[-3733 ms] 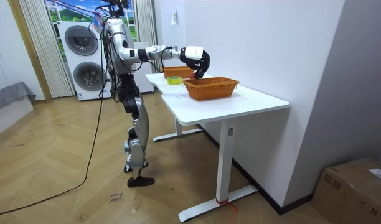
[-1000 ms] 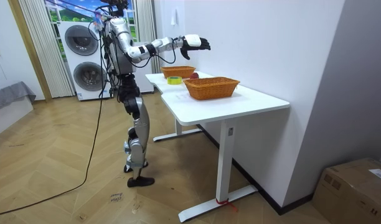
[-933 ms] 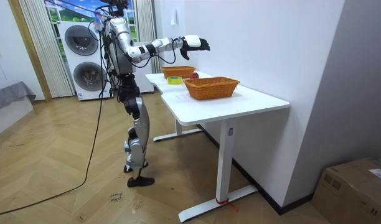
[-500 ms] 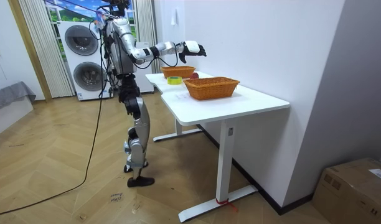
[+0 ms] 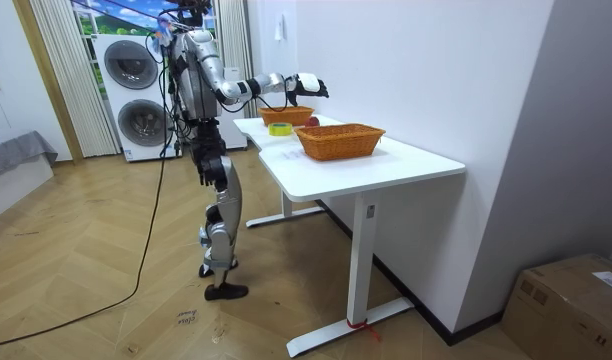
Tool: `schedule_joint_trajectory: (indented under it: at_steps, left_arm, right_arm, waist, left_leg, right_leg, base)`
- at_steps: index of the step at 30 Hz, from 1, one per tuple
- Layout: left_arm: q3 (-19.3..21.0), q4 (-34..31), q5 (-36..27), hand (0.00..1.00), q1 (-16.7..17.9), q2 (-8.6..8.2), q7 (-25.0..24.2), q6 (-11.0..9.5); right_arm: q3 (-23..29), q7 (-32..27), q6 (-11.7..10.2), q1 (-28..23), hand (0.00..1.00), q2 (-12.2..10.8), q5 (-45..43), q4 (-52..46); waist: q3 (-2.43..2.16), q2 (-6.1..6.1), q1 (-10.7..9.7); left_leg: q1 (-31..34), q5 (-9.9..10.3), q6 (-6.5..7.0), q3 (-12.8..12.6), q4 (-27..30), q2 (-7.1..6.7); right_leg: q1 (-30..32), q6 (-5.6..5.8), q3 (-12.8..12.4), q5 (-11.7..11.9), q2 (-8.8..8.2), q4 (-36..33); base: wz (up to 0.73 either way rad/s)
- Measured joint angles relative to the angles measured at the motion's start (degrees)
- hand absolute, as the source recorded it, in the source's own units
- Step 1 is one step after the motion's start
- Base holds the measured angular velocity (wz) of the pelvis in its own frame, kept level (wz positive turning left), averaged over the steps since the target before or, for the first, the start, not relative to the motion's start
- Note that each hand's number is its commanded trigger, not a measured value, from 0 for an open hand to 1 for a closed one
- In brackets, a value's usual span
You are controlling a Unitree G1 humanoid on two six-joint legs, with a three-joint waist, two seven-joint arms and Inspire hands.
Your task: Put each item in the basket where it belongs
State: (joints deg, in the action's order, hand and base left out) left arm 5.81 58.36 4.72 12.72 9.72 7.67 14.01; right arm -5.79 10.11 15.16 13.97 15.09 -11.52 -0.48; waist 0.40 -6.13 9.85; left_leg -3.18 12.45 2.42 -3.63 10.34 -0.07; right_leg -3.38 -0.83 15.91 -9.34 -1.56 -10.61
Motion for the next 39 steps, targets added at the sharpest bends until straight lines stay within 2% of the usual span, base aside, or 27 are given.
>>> schedule_joint_trajectory:
  at_steps: [4,7,15,17,20,24,29,33,39]
  left_arm:
    - [-0.6,0.0,0.0,0.0,-0.4,-0.22,-1.1,0.8]
    - [-0.6,0.0,0.0,0.0,-0.7,-0.21,-1.7,0.9]
    - [-1.3,-0.5,0.0,0.0,-0.7,-0.15,-2.1,1.0]
    - [-2.3,-0.7,0.0,0.0,-0.7,-0.02,-2.0,1.2]
    - [-2.8,-1.5,1.9,0.0,-0.7,-0.1,-1.8,2.5]
    - [-4.0,-1.8,4.5,0.0,-0.7,-0.21,-1.7,4.4]
    - [-4.3,-2.3,5.0,0.0,-0.7,-0.3,-1.5,4.6]
    - [-5.0,-2.3,5.0,0.0,-0.8,-0.38,-1.5,4.9]
    - [-5.0,-2.3,5.0,0.0,-1.9,-0.74,-1.5,4.8]
  right_arm:
    - [-0.7,0.0,1.3,0.3,0.0,-1.9,-0.1,2.3]
    - [-1.4,0.0,1.3,0.5,0.0,-1.9,-0.1,2.3]
    - [-2.2,0.0,1.4,1.1,0.0,-2.0,0.7,5.0]
    - [-2.7,0.0,2.0,2.1,0.0,-2.0,1.3,6.7]
    - [-4.5,-0.1,3.8,3.0,0.0,-2.1,2.2,6.9]
    - [-5.0,-0.4,3.8,3.0,0.0,-3.6,2.5,7.4]
    - [-6.6,-0.8,3.8,3.5,0.0,-4.4,3.2,9.0]
    - [-7.1,-1.7,3.8,5.3,0.0,-4.4,4.2,11.0]
    - [-7.3,-3.6,3.8,5.3,0.0,-4.4,4.4,11.6]
  waist:
    - [0.0,0.85,0.0]
    - [-0.02,0.9,0.1]
    - [-0.25,0.56,0.4]
    - [-0.22,0.54,0.1]
    - [-0.18,0.25,0.5]
    - [-0.16,0.1,1.4]
    - [-0.12,0.02,1.8]
    - [-0.04,0.14,1.9]
    - [-0.01,0.21,2.9]
  left_leg:
    - [0.5,0.0,0.0,0.7,0.4,-0.12]
    - [0.7,-0.1,0.0,0.8,0.4,-0.2]
    - [0.6,-0.2,0.21,1.0,0.5,-0.5]
    - [0.6,-0.2,0.28,1.3,0.6,-0.6]
    - [0.6,-0.2,0.27,1.4,0.6,-0.61]
    - [0.7,-0.2,0.27,2.1,0.8,-0.68]
    - [1.2,-0.2,0.27,2.8,1.1,-0.73]
    - [1.6,-0.2,0.26,3.2,1.3,-0.75]
    - [1.6,-0.2,0.24,3.8,1.3,-0.76]
  right_leg:
    - [0.1,0.0,0.1,0.0,-0.06,0.0]
    - [0.2,0.0,0.1,0.0,-0.11,0.0]
    - [0.1,0.03,0.2,0.0,-0.21,0.0]
    - [-0.1,0.05,0.5,0.0,-0.27,-0.1]
    - [-0.1,0.06,0.5,0.0,-0.23,0.0]
    - [-0.4,0.06,0.9,0.0,-0.24,0.0]
    - [-0.3,0.06,1.6,0.0,-0.3,0.0]
    - [-0.3,0.07,2.4,0.0,-0.37,0.1]
    - [-0.5,0.07,3.1,0.0,-0.36,0.1]
  base:
    - [0.07]
    - [0.0]
    - [0.01]
    - [0.06]
    - [0.0]
    - [0.08]
    - [0.09]
    - [0.06]
    - [0.05]
